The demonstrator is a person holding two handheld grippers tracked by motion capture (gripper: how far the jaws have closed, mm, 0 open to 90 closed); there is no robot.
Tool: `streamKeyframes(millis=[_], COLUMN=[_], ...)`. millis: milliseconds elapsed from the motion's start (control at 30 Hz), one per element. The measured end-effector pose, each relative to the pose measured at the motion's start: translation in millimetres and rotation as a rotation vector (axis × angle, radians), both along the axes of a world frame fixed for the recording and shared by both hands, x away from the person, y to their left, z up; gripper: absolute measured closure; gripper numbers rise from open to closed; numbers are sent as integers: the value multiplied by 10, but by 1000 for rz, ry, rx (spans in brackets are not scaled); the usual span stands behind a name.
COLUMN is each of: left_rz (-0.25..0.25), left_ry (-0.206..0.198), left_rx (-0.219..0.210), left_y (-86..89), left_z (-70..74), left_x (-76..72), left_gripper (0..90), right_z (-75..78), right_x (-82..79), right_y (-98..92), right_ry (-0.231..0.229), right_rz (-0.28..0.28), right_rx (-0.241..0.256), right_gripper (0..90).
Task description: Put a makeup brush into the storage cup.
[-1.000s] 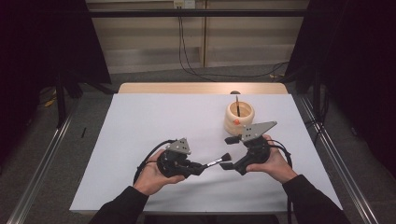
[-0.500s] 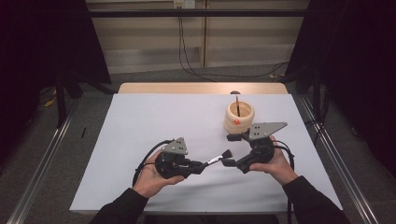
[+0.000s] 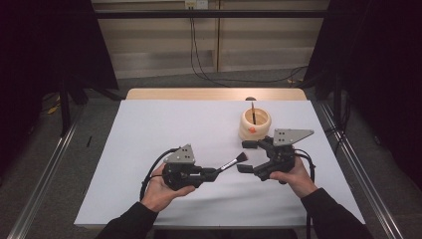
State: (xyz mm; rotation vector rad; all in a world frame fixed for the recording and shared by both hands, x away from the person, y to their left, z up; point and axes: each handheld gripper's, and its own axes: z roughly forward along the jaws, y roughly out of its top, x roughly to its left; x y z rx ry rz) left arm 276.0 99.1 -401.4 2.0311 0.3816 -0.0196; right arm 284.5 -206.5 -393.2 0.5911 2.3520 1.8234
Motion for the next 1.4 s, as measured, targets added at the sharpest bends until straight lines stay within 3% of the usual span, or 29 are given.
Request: streamKeyframes(millis=[133, 267, 667, 1033, 1400], left_rz=[3, 2, 9, -9, -17], left_ry=[-14, -22, -46, -45, -35], left_rx=[-32, -53, -105, -89, -100], left_y=[12, 3, 30, -34, -54], left_z=[16, 20, 52, 17, -42], left_x=[-7, -14, 5, -21, -19], left_gripper=[797, 796, 797, 796, 796], right_z=[8, -6, -55, -77, -92], right_x=[-2, 1, 11, 22, 27], right_y=[2, 7, 66, 104, 78], right_ry=[1, 5, 33, 50, 64], right_rz=[3, -1, 55, 99, 122], right_rx=[23, 13, 18, 20, 31], right_gripper=[200, 205, 312, 508, 586])
